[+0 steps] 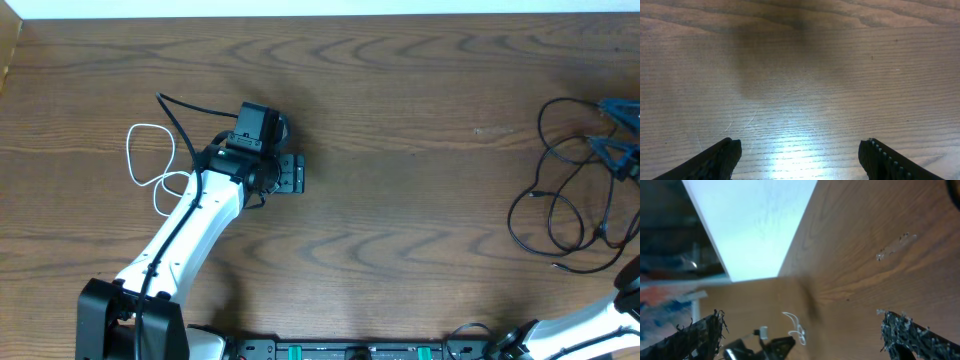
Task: Untangle cables
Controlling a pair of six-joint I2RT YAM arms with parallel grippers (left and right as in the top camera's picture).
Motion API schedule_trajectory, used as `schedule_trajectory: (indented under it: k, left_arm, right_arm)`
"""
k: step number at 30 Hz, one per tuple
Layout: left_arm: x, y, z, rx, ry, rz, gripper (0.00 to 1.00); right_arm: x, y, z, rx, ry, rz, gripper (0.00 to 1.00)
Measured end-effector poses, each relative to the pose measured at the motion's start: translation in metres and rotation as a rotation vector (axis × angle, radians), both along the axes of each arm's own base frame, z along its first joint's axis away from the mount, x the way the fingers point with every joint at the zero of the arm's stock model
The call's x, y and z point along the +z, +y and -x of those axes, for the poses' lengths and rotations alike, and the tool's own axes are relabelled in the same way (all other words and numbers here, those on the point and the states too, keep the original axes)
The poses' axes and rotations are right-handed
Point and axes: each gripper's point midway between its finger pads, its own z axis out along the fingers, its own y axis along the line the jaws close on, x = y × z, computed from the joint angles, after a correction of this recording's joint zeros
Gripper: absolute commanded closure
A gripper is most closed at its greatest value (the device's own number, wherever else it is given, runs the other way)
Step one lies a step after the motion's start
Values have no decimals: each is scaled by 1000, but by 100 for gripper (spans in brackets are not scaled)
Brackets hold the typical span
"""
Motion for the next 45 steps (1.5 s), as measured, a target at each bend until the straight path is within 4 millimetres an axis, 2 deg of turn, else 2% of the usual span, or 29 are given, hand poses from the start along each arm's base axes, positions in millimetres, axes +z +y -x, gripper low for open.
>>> schedule_trajectory:
  k: [8, 13, 17, 26, 29, 36, 45]
  left_arm:
    - [0, 0, 0, 0, 0, 0, 20]
    - [0, 0, 0, 0, 0, 0, 20]
    - [0, 0, 0, 0, 0, 0, 20]
    - [0, 0, 0, 0, 0, 0, 20]
    - [0, 0, 0, 0, 0, 0, 20]
    - [0, 0, 0, 0, 0, 0, 20]
    - [0, 0, 0, 0, 0, 0, 20]
  right_arm:
    - [-36, 44, -17, 208, 13, 313, 1]
    - [-76, 72, -19, 378, 132, 610, 1]
    - [-95, 83, -17, 473, 211, 800, 1]
    - [-114, 93, -21, 542, 266, 1022, 1]
    - [-130, 94, -15, 556, 290, 1059, 1]
    - [-171, 84, 7, 560, 368, 1119, 1]
    - [-193, 75, 18, 549, 400, 1175, 1]
